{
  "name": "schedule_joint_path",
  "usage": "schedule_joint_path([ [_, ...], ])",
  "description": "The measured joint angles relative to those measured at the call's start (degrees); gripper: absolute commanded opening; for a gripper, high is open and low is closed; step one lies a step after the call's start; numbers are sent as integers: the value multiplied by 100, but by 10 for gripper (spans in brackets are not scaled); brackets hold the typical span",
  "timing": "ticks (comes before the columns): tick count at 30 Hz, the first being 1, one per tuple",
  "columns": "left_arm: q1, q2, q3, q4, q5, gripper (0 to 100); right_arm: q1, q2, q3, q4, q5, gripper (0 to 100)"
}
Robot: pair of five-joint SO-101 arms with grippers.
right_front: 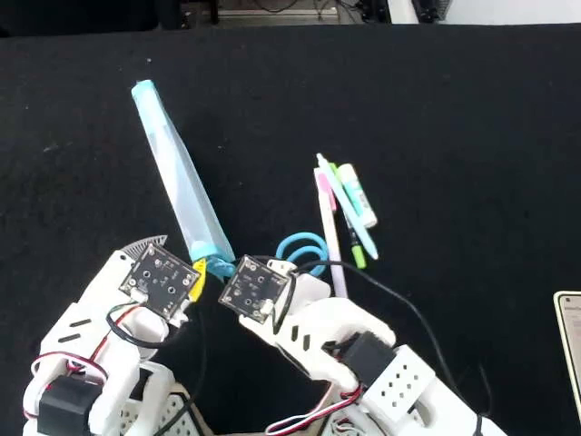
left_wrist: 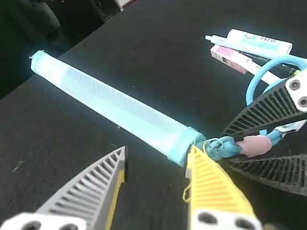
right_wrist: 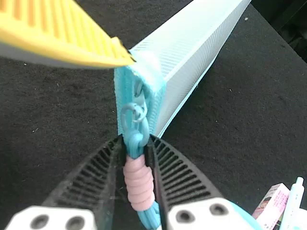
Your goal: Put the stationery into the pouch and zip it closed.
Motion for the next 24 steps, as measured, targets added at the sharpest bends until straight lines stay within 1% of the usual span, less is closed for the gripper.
schedule_joint_path([
  [7, 0, 0, 0, 0, 0, 238, 0, 0, 0, 0, 0, 11],
  [12, 404, 26, 0, 0, 0, 237, 0, 0, 0, 0, 0, 11],
  [16, 422, 475, 0, -26, 0, 234, 0, 0, 0, 0, 0, 11],
  [21, 378, 1424, 0, -510, -9, 234, 18, 0, 0, 0, 0, 11],
  [24, 97, 1653, 9, -879, 0, 234, 0, -9, 62, 0, 26, 11],
])
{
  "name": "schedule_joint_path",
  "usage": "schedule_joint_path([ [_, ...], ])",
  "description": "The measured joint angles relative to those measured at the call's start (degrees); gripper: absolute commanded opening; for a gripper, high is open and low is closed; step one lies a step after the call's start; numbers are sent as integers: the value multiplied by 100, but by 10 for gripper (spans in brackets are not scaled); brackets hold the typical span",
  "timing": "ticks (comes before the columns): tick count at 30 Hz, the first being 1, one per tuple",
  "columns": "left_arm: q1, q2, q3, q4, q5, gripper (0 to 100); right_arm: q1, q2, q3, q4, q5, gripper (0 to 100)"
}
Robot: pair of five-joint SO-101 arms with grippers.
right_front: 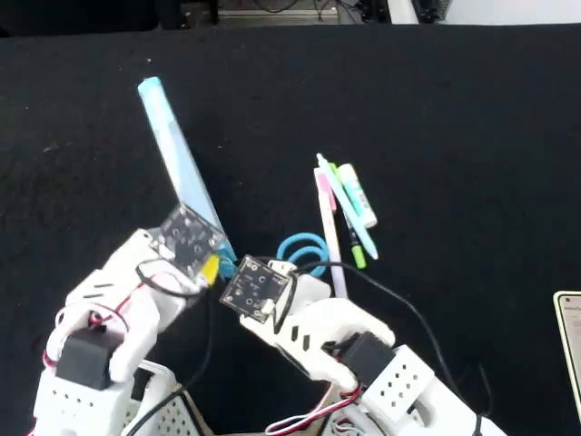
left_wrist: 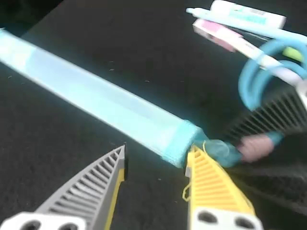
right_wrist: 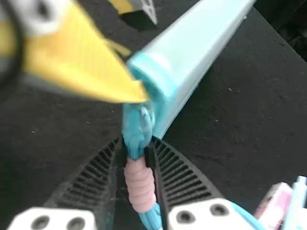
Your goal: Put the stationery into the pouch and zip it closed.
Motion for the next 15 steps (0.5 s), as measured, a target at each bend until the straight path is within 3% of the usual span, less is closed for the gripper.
schedule_joint_path([
  [15, -290, -360, 185, -255, 273, 234, 0, 0, 18, -9, 246, 11],
])
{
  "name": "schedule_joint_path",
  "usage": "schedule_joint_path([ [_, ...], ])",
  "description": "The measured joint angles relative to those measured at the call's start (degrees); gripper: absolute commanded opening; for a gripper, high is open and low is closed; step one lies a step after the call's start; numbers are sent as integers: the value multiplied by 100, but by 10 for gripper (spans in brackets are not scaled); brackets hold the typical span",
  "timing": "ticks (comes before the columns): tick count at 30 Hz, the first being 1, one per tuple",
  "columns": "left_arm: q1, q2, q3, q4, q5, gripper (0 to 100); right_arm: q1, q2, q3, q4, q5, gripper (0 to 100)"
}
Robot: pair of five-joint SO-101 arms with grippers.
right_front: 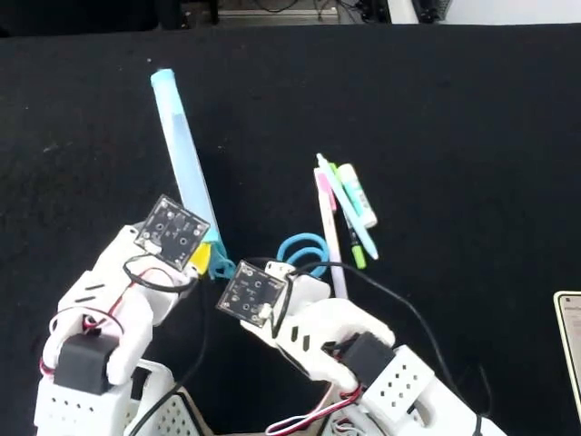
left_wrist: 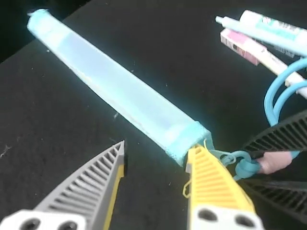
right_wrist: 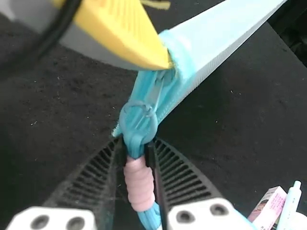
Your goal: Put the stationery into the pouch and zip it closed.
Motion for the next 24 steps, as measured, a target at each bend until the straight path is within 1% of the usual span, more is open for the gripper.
schedule_joint_path([
  [3, 0, -123, 0, 0, 193, 234, 26, 0, 0, 0, 0, 11],
  [6, -141, -176, 9, -26, 369, 234, 229, 0, -9, 0, 0, 11],
  [11, -563, -176, 475, -563, 519, 234, 273, -9, -237, 264, -9, 11],
  [14, -712, -185, 633, -730, 536, 234, 290, -9, -290, 308, -9, 11],
  [21, -923, -202, 642, -747, 826, 234, 308, -149, -290, 290, -9, 11],
  [24, -958, -202, 642, -747, 826, 235, 308, -149, -290, 220, -229, 11],
])
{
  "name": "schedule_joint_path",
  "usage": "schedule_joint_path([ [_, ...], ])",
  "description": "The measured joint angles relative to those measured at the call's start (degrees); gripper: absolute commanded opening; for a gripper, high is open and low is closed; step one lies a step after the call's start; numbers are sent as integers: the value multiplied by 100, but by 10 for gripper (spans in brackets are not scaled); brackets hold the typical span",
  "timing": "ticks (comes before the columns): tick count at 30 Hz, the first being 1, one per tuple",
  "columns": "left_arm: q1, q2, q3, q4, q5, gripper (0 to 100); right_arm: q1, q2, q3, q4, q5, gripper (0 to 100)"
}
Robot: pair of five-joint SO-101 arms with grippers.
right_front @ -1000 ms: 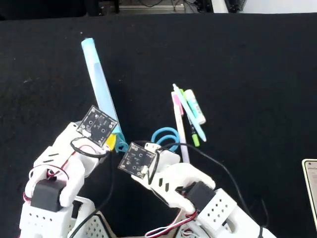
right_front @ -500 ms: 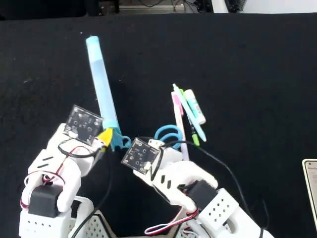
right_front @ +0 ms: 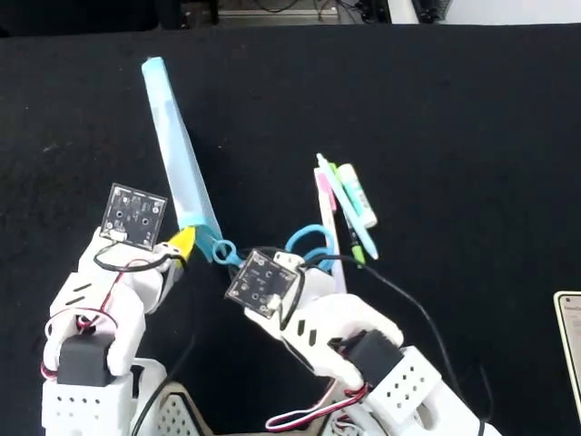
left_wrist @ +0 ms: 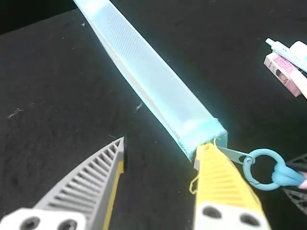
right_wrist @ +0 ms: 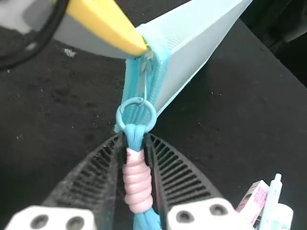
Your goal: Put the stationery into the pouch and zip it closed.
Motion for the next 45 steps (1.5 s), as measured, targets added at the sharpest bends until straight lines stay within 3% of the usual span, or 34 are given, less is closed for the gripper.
schedule_joint_path([
  [10, -141, -35, -290, 800, -105, 237, 0, 44, 246, -510, -220, 11],
  [15, -185, -35, -299, 879, -422, 237, -413, 44, 387, -527, -237, 11],
  [31, -123, -35, -352, 879, -2127, 234, -536, 44, 396, -527, -246, 11],
  [45, 202, -35, -519, 712, -2242, 234, -527, 44, 396, -527, -246, 11],
])
